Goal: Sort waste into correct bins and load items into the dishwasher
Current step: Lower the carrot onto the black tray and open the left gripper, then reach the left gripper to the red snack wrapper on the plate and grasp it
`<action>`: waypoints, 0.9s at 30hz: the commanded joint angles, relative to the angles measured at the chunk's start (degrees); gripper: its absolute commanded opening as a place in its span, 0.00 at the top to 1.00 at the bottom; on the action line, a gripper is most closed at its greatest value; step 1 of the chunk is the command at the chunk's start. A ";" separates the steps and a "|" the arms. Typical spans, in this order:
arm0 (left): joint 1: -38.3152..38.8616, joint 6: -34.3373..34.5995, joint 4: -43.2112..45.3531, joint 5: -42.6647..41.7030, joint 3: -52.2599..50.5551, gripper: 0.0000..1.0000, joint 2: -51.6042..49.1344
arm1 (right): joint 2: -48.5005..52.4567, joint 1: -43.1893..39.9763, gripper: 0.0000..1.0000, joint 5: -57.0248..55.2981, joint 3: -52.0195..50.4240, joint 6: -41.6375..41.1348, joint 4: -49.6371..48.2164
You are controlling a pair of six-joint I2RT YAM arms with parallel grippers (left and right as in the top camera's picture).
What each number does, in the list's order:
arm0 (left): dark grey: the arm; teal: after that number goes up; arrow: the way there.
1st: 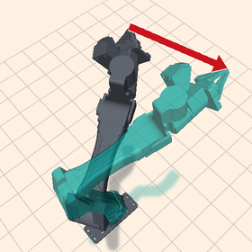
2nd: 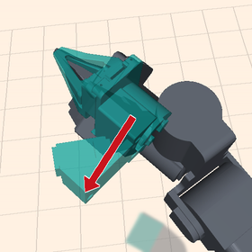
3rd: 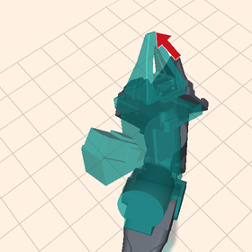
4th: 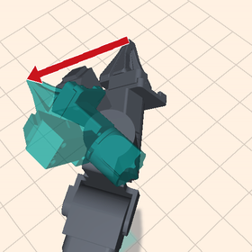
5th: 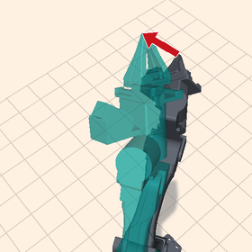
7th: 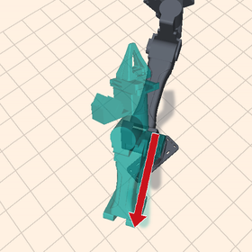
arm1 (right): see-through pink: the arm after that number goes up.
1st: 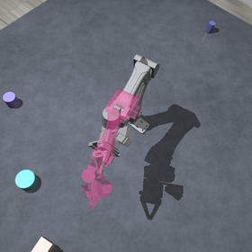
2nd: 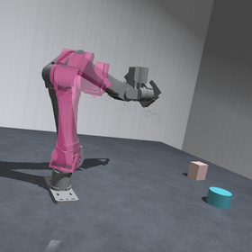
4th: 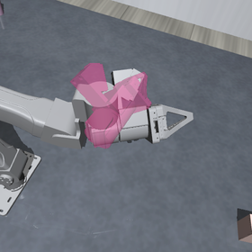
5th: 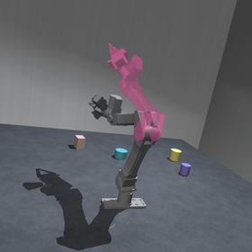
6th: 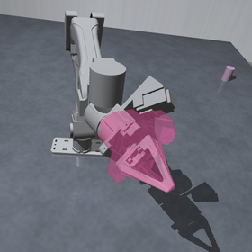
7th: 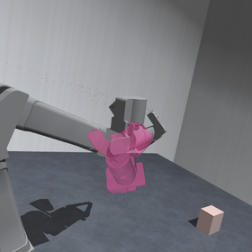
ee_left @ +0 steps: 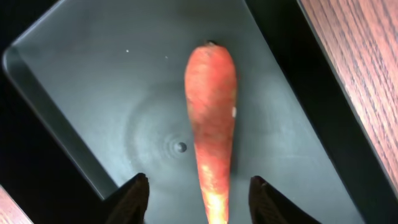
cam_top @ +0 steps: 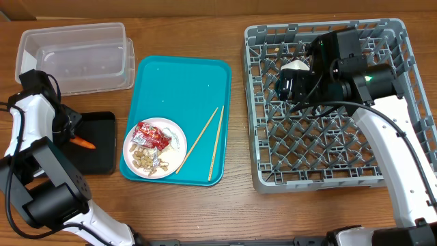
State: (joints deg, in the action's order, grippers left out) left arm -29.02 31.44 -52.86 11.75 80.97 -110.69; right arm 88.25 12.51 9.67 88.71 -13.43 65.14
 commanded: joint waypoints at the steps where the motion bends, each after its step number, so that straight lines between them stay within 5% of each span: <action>1: -0.17 -3.26 -1.75 -3.50 1.29 0.42 0.98 | -0.70 0.26 0.00 0.26 0.26 0.39 -0.22; 9: 2.56 -7.41 -9.97 -10.14 10.84 0.38 2.29 | -0.70 0.26 0.00 0.26 0.26 0.39 -0.24; 17: 15.72 -15.12 -15.91 -16.59 14.32 0.35 2.38 | -0.70 0.26 0.00 0.26 0.26 0.39 -0.26; 23: 29.97 -17.33 -19.30 -14.43 14.16 0.26 2.36 | -0.70 0.26 0.00 0.26 0.26 0.42 -0.24; 27: 39.47 -17.33 -19.06 -4.46 12.48 0.14 2.21 | -0.70 0.26 0.00 -0.44 0.26 0.39 0.09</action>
State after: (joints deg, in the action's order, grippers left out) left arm 5.82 15.75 -71.83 -0.89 94.52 -109.86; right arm 88.25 12.51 9.65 88.71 -13.43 65.23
